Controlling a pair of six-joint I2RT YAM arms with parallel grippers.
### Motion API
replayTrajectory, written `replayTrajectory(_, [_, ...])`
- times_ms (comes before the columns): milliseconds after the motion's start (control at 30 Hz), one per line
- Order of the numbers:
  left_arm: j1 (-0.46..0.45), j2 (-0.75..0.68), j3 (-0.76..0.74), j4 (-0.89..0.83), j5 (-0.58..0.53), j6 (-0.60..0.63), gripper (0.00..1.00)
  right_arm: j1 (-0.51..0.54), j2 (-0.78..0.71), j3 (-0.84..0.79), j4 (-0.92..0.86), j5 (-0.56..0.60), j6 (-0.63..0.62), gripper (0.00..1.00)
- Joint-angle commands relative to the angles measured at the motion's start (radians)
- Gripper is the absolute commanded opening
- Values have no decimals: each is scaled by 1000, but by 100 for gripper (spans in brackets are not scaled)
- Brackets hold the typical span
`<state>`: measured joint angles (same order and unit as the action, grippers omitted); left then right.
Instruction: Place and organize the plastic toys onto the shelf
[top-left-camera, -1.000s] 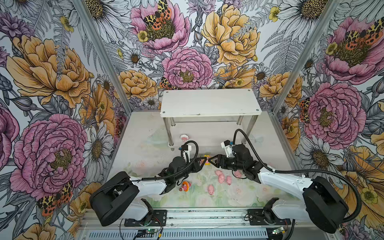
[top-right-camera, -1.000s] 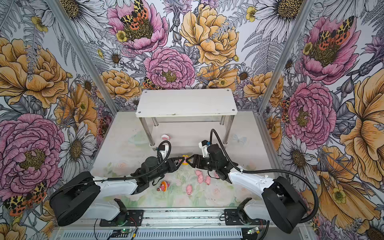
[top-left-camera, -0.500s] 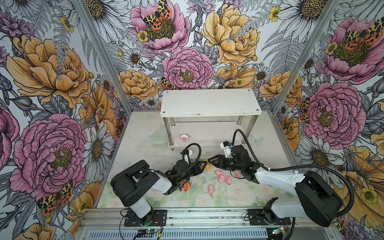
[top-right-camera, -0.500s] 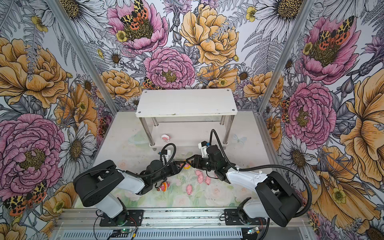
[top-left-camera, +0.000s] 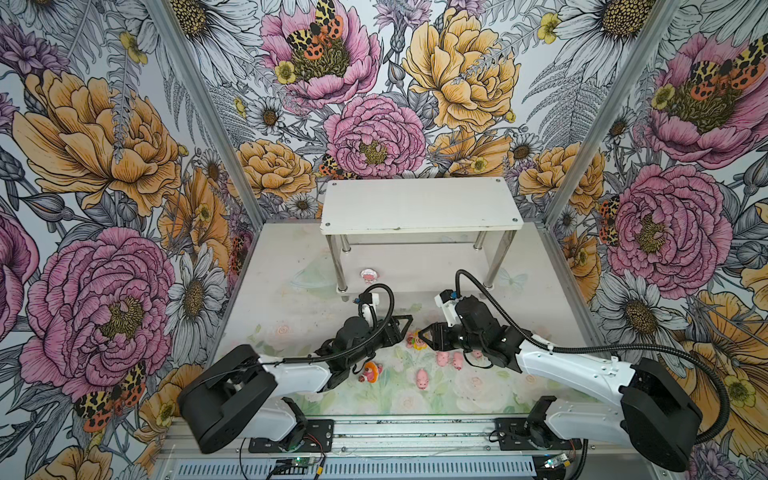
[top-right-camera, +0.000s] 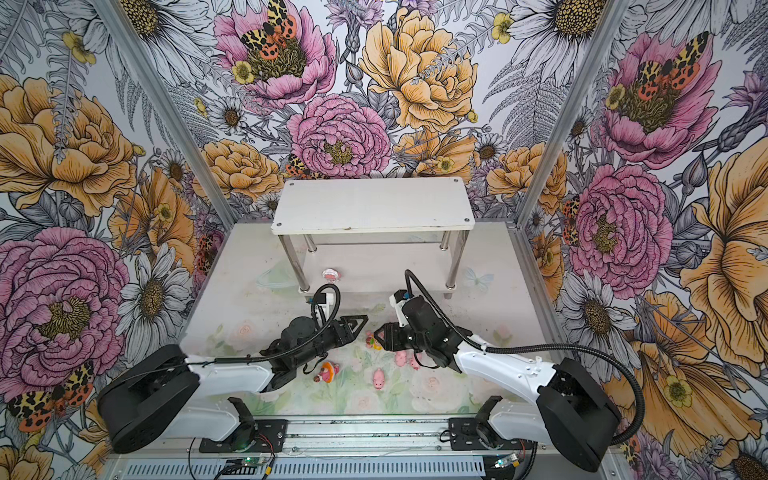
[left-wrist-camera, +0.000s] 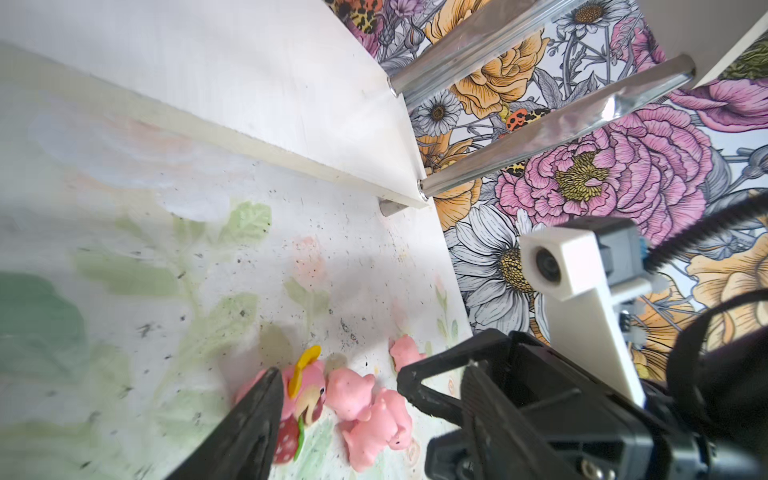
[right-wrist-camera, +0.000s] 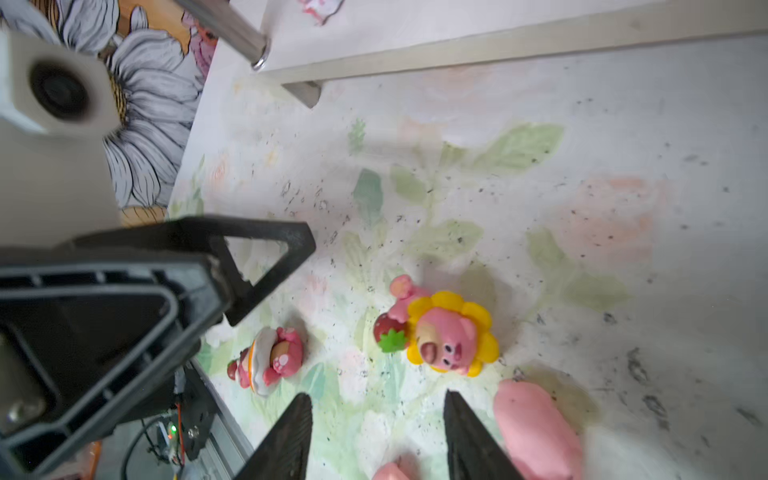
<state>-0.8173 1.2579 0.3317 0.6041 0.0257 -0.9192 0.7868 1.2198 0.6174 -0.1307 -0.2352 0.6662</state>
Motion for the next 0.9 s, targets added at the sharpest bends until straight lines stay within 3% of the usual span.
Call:
replayTrajectory(0, [-32, -227, 51, -484, -217, 110, 64, 68, 3, 46, -107, 92, -201, 45])
replayTrajectory(133, [-60, -524, 61, -856, -382, 70, 46, 150, 110, 103, -77, 89, -312, 30])
replayTrajectory(233, [-95, -679, 30, -1024, -417, -22, 41, 175, 213, 134, 8, 22, -345, 15])
replayTrajectory(300, [-140, -749, 3, -1108, -452, -91, 41, 176, 269, 136, 113, -43, -326, 14])
replayTrajectory(467, [-236, -800, -20, -1229, -536, -202, 51, 182, 405, 202, 207, -108, -310, 30])
replayTrajectory(633, [-239, -778, 2, -1265, -603, -217, 53, 215, 459, 243, 212, -134, -333, 40])
replayTrajectory(767, [-180, -814, 28, -1327, -650, -192, 53, 256, 435, 251, 145, -59, -399, 55])
replayTrajectory(867, [-66, -869, 30, -1338, -608, -144, 53, 262, 465, 281, 137, -85, -403, 60])
